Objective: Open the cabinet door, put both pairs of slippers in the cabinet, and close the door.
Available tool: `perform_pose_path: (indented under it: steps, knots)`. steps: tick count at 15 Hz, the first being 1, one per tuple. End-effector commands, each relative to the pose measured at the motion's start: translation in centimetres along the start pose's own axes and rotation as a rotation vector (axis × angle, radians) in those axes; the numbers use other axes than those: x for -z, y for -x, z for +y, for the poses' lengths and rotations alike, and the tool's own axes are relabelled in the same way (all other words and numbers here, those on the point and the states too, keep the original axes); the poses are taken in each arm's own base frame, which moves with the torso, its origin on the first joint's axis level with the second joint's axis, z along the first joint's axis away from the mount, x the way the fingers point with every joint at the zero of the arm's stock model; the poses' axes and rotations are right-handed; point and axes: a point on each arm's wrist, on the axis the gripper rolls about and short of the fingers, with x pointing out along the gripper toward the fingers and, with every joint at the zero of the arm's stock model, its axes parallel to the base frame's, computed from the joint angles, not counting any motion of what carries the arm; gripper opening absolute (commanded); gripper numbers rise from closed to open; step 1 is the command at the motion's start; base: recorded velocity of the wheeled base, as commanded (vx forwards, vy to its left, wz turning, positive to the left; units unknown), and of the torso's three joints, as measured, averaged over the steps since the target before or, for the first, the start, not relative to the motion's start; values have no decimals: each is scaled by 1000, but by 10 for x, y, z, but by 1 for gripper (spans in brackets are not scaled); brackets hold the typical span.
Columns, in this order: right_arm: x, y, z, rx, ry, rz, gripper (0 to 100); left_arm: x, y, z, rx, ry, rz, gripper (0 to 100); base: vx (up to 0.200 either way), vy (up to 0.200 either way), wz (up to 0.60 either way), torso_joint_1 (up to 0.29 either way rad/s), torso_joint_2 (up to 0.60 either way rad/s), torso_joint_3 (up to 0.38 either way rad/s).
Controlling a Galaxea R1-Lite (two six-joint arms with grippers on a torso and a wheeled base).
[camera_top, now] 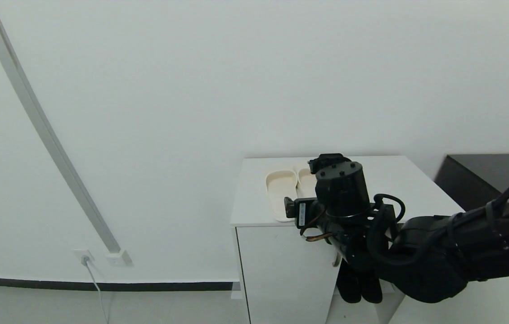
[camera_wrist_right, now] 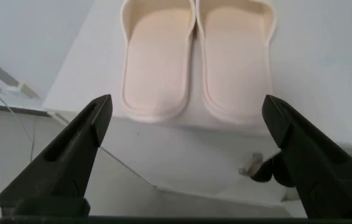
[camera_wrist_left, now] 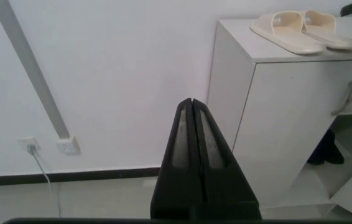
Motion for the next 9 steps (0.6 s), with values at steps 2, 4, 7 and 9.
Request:
perform_pose_path:
  steps: [2, 4, 7, 9]
  knots:
    - [21, -9, 0, 13, 32, 46, 100, 0, 0, 0, 0, 0, 1, 0, 200, 0, 0, 2, 2, 5]
    - [28, -14, 0, 17, 38, 56, 100, 0, 0, 0, 0, 1, 1, 0, 200, 0, 0, 0, 2, 2]
    - [41, -35, 1, 25, 23, 23, 100, 0, 0, 0, -2, 1, 1, 0, 67, 0, 0, 1, 1, 1]
    - [37, -51, -1, 33, 22, -1, 100, 0, 0, 0, -2, 1, 1, 0, 0, 0, 0, 0, 0, 0]
